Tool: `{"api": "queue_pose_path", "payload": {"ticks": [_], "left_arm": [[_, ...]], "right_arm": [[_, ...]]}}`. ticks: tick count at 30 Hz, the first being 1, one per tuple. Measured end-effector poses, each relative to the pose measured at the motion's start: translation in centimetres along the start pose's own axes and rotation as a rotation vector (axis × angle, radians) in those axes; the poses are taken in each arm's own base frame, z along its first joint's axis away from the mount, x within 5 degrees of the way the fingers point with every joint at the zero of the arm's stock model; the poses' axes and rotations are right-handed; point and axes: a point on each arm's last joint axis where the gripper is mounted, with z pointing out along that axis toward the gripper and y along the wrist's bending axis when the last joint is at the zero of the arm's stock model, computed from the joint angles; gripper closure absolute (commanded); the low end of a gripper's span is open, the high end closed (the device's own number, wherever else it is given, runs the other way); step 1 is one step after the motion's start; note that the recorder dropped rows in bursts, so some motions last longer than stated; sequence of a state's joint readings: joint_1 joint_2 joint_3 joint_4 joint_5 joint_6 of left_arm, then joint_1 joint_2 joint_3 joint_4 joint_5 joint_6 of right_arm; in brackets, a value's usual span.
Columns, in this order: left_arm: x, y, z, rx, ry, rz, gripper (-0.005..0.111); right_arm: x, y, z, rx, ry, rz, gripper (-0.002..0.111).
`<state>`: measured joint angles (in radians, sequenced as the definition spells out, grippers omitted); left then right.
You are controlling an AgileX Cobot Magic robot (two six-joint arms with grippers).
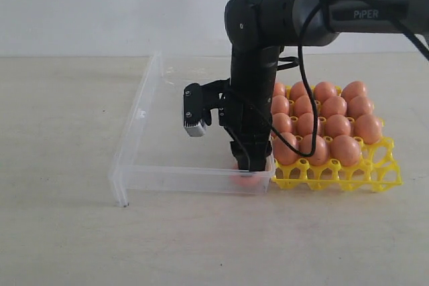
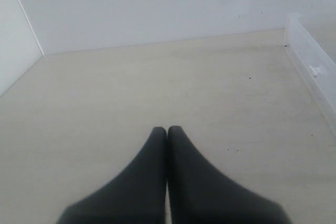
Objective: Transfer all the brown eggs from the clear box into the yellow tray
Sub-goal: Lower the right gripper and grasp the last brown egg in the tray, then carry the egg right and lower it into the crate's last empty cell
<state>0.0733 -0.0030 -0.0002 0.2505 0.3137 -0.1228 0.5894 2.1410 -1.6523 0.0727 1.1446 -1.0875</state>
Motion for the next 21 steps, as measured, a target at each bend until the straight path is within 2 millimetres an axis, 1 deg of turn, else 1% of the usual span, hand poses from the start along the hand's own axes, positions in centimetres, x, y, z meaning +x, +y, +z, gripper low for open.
{"api": "queue_pose_path", "payload": {"ticks": [4, 6, 8, 10, 11, 12, 13, 14, 21], "left_arm": [[0.0, 0.0, 0.0, 0.000, 0.000, 0.000, 0.111], [0.0, 0.0, 0.0, 0.000, 0.000, 0.000, 0.111], [0.0, 0.0, 0.0, 0.000, 0.000, 0.000, 0.111], [0.0, 0.0, 0.0, 0.000, 0.000, 0.000, 0.111], [0.0, 0.0, 0.0, 0.000, 0.000, 0.000, 0.111], [0.0, 0.0, 0.0, 0.000, 0.000, 0.000, 0.111], [0.0, 0.0, 0.0, 0.000, 0.000, 0.000, 0.111], [0.0, 0.0, 0.0, 0.000, 0.000, 0.000, 0.111], [0.0, 0.0, 0.0, 0.000, 0.000, 0.000, 0.111]], "right_arm": [[0.1, 0.0, 1.2, -0.004, -0.003, 0.002, 0.056], [0.1, -0.1, 2.6, -0.022, 0.011, 0.002, 0.056], [0.1, -0.2, 3.4, -0.021, 0.012, 0.008, 0.057], [0.1, -0.4, 3.6, -0.006, 0.008, 0.028, 0.070], [0.0, -0.5, 3.6, 0.001, 0.004, 0.040, 0.082], [0.0, -0.6, 3.6, 0.010, -0.001, 0.061, 0.097], [0.0, -0.7, 3.6, 0.019, -0.005, 0.083, 0.109], [0.0, -0.7, 3.6, 0.022, -0.004, 0.099, 0.108], [-0.1, -0.9, 3.6, 0.045, -0.017, 0.203, 0.109]]}}
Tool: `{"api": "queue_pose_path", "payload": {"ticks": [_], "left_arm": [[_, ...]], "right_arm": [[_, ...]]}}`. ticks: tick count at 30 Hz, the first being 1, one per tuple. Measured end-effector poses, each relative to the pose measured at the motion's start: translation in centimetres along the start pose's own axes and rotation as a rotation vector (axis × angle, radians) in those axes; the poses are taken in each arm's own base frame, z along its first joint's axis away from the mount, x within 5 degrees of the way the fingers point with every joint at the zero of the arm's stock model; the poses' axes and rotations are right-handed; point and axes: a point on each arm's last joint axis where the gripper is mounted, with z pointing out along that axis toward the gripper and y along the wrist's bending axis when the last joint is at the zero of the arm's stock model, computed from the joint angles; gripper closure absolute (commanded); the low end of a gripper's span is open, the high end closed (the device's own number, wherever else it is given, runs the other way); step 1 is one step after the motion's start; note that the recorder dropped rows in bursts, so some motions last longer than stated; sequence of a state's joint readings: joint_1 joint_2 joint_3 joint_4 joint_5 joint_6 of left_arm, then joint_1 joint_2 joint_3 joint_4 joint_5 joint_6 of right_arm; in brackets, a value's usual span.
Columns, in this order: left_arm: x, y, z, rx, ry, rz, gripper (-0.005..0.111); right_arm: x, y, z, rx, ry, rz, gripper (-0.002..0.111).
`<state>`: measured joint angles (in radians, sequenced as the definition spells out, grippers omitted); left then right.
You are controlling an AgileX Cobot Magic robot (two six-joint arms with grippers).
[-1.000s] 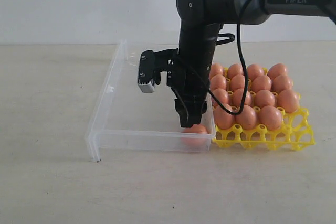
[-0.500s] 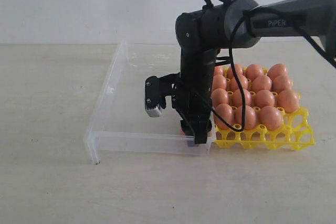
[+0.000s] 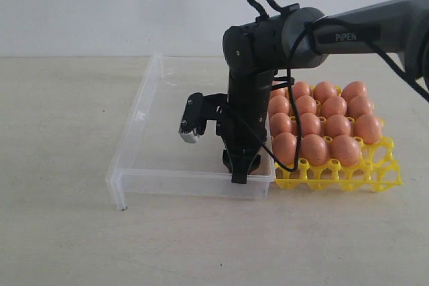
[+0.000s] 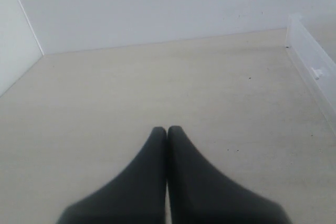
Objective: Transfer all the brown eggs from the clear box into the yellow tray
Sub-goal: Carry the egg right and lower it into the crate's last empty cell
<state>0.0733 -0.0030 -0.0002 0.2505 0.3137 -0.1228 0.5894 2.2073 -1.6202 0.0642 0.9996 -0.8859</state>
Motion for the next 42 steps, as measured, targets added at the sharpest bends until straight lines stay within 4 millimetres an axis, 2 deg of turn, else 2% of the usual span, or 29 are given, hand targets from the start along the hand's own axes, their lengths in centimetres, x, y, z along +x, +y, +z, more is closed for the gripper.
{"api": "queue_pose_path", "payload": {"ticks": [2, 5, 9, 12, 16, 19, 22, 26, 30, 32, 34, 36, 38, 40, 42], "left_arm": [[0.0, 0.0, 0.0, 0.000, 0.000, 0.000, 0.111], [0.0, 0.0, 0.0, 0.000, 0.000, 0.000, 0.111], [0.0, 0.0, 0.0, 0.000, 0.000, 0.000, 0.111], [0.0, 0.0, 0.0, 0.000, 0.000, 0.000, 0.111], [0.0, 0.0, 0.0, 0.000, 0.000, 0.000, 0.111], [0.0, 0.0, 0.0, 0.000, 0.000, 0.000, 0.111], [0.0, 0.0, 0.0, 0.000, 0.000, 0.000, 0.111], [0.0, 0.0, 0.0, 0.000, 0.000, 0.000, 0.111], [0.0, 0.0, 0.0, 0.000, 0.000, 0.000, 0.111], [0.0, 0.0, 0.0, 0.000, 0.000, 0.000, 0.111], [0.0, 0.0, 0.0, 0.000, 0.000, 0.000, 0.111], [0.0, 0.0, 0.0, 0.000, 0.000, 0.000, 0.111], [0.0, 0.0, 0.0, 0.000, 0.000, 0.000, 0.111], [0.0, 0.0, 0.0, 0.000, 0.000, 0.000, 0.111], [0.0, 0.0, 0.0, 0.000, 0.000, 0.000, 0.111]], "right_arm": [[-0.2, -0.2, 0.0, 0.025, -0.022, 0.053, 0.109], [-0.6, -0.7, -0.8, 0.088, -0.089, 0.231, 0.109], [-1.4, -1.5, -3.7, 0.181, -0.260, 0.551, 0.109], [-2.0, -1.9, -6.2, 0.240, -0.427, 0.703, 0.109], [-1.5, -1.2, -9.4, 0.321, -0.634, 0.758, 0.109], [0.3, 0.4, -10.9, 0.387, -0.751, 0.760, 0.109], [3.9, 2.6, -10.8, 0.483, -0.875, 0.773, 0.109], [11.1, 5.2, -9.8, 0.683, -1.052, 0.851, 0.109], [19.3, 6.4, -8.3, 0.925, -1.199, 1.209, 0.109], [22.9, 6.4, -8.2, 1.005, -1.264, 1.414, 0.109], [25.9, 5.8, -8.7, 1.038, -1.348, 1.508, 0.109], [27.8, 4.6, -9.5, 0.987, -1.425, 1.454, 0.109], [28.7, 3.1, -10.3, 0.866, -1.484, 1.321, 0.109], [29.1, 1.8, -11.0, 0.663, -1.501, 1.142, 0.109], [29.1, 1.4, -11.0, 0.445, -1.473, 1.036, 0.109]]}}
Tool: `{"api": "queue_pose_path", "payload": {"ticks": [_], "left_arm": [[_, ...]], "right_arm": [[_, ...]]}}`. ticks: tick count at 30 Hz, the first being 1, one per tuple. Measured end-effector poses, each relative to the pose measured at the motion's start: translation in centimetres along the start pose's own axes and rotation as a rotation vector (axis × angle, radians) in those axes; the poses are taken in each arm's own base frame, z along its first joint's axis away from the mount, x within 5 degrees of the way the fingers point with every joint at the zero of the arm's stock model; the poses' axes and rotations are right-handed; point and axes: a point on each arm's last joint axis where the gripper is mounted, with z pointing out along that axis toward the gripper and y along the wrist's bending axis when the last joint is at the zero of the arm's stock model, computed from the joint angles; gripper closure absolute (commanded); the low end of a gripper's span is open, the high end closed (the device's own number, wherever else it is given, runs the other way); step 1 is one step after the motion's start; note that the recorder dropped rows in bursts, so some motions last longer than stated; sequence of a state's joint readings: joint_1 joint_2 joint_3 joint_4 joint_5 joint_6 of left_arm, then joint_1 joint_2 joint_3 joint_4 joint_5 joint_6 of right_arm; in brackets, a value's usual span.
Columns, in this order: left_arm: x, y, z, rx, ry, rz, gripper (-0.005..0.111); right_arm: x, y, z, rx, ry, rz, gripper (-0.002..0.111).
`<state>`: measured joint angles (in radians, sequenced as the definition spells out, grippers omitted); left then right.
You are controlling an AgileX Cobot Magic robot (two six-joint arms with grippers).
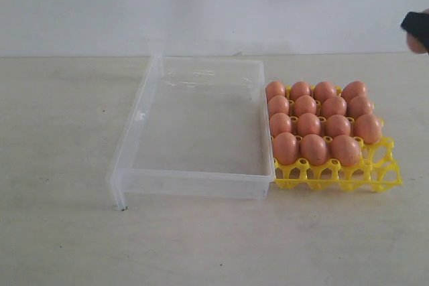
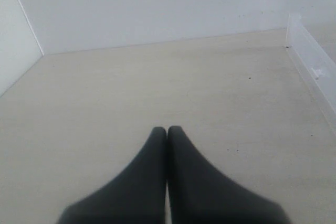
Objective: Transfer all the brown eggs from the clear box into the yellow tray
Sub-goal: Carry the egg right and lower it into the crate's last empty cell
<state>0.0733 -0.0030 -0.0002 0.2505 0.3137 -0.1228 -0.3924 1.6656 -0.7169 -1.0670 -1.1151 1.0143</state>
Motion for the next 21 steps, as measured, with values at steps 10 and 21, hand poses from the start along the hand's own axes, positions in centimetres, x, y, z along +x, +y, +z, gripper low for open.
{"api": "queue_pose_path", "payload": {"ticks": [10, 21], "left_arm": [[0.0, 0.0, 0.0, 0.000, 0.000, 0.000, 0.111], [0.0, 0.0, 0.0, 0.000, 0.000, 0.000, 0.111]], "right_arm": [[4.5, 0.0, -0.6, -0.065, 0.467, -0.100, 0.109], [6.9, -1.0, -0.1, 0.001, 0.575, -0.143, 0.109]]}}
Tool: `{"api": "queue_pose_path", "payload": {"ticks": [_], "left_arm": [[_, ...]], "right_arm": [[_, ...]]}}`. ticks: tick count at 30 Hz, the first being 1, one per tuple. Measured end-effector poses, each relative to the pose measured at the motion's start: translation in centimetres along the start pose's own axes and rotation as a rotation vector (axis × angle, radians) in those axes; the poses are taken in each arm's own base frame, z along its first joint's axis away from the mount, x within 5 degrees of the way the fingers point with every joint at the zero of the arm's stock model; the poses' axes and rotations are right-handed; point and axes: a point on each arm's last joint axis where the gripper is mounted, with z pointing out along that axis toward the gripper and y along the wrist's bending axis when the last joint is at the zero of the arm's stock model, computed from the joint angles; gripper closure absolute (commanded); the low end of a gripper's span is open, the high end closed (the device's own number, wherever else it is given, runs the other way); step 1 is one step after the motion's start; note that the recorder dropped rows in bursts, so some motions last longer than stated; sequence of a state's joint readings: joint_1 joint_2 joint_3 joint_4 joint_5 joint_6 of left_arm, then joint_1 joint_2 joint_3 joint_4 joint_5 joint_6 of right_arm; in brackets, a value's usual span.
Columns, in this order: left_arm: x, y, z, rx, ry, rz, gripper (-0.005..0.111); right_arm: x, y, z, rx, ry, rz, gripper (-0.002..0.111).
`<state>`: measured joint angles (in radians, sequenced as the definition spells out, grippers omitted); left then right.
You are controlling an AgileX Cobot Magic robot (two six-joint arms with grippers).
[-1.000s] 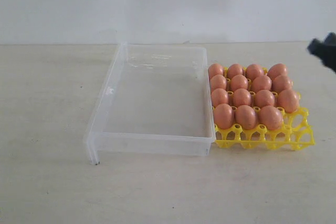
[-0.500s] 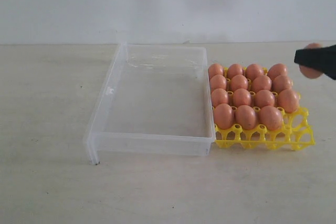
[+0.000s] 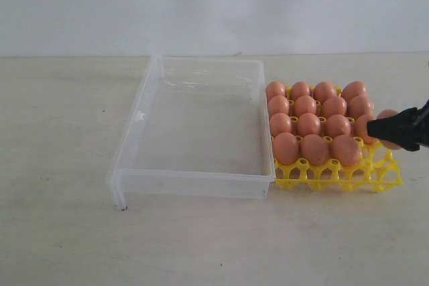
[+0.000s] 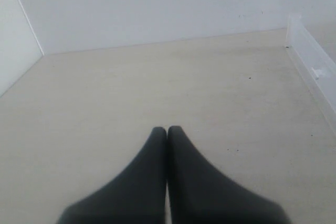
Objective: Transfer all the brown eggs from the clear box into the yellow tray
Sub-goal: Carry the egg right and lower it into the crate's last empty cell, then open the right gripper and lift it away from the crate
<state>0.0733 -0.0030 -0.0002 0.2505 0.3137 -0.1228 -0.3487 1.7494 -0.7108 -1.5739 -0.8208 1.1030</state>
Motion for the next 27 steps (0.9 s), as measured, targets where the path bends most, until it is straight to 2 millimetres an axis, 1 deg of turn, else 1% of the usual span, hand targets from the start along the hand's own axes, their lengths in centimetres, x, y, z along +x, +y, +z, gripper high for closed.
{"api": "queue_pose_path", "payload": {"ticks": [4, 7, 11, 27], "left_arm": [[0.0, 0.0, 0.0, 0.000, 0.000, 0.000, 0.111], [0.0, 0.0, 0.0, 0.000, 0.000, 0.000, 0.111], [0.0, 0.0, 0.0, 0.000, 0.000, 0.000, 0.111], [0.0, 0.0, 0.0, 0.000, 0.000, 0.000, 0.111]], "right_arm": [[1.7, -0.7, 1.3, -0.026, 0.047, 0.055, 0.109], [2.4, -0.9, 1.9, -0.042, 0.057, 0.081, 0.109], [2.5, -1.0, 2.1, -0.044, 0.047, 0.083, 0.109], [1.8, -1.3, 2.1, -0.016, -0.031, 0.114, 0.109]]}}
